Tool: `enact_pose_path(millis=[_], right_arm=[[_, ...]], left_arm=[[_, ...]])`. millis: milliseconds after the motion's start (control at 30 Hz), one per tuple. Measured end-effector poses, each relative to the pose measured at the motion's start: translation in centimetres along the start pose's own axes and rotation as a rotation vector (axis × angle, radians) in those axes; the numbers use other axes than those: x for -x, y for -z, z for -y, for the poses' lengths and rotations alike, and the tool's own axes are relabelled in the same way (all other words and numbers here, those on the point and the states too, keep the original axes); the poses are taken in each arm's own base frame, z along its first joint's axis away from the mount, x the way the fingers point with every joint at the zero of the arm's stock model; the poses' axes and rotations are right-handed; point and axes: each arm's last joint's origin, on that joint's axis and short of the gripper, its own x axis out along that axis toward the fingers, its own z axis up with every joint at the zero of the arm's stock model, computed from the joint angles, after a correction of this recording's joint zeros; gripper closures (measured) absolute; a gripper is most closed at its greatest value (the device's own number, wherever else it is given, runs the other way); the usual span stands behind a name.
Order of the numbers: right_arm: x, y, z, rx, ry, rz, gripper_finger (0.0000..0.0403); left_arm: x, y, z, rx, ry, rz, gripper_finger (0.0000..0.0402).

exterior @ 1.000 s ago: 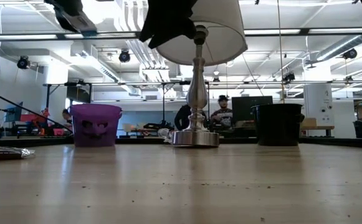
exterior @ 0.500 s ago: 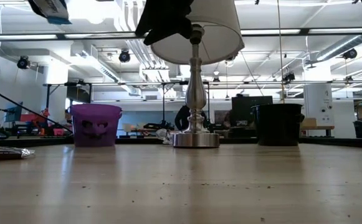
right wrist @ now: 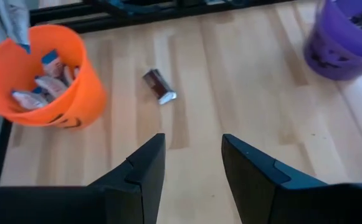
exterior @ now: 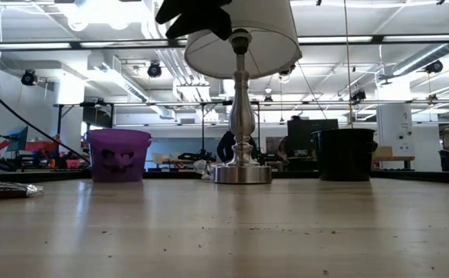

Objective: Organize candy in baskets
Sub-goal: Put the white chocolate bar into the orange bucket, then put the brown chocolate bar into the purple bucket

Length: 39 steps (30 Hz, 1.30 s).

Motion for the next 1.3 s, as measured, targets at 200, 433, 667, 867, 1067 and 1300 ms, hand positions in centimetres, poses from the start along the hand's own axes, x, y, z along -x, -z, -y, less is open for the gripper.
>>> enact_pose_path(millis=[200, 433, 667, 867, 1067, 1300], right_arm=[[0.1, 0.4, -1.7, 0.03, -0.029, -0.004, 0.0248], [0.2, 0.7, -3.0, 0.048, -0.05, -0.005, 0.0241], [0.4, 1.1, -4.4, 0.069, -0.074, -0.01, 0.0236], [0.6, 1.5, -5.9, 0.067, -0.099, -0.015, 0.0234], [1.5, 2.2, -7.4, 0.087, -0.12, -0.045, 0.0236], [1.2, 3.1, -8.0, 0.062, -0.11, -0.092, 0.0234]], left_arm=[[-2.9, 1.1, 2.7, 0.039, 0.005, -0.037, 0.0395], [-6.0, 1.5, 3.5, 0.035, -0.08, -0.113, 0.0393], [-7.1, 1.5, 3.7, 0.088, -0.092, -0.176, 0.0344], [-7.2, 1.6, 3.8, 0.11, -0.081, -0.207, 0.0281], [-6.8, 1.5, 2.6, 0.106, -0.239, -0.077, 0.0252], [-4.9, 2.0, -0.1, 0.248, -0.574, 0.092, 0.0251]])
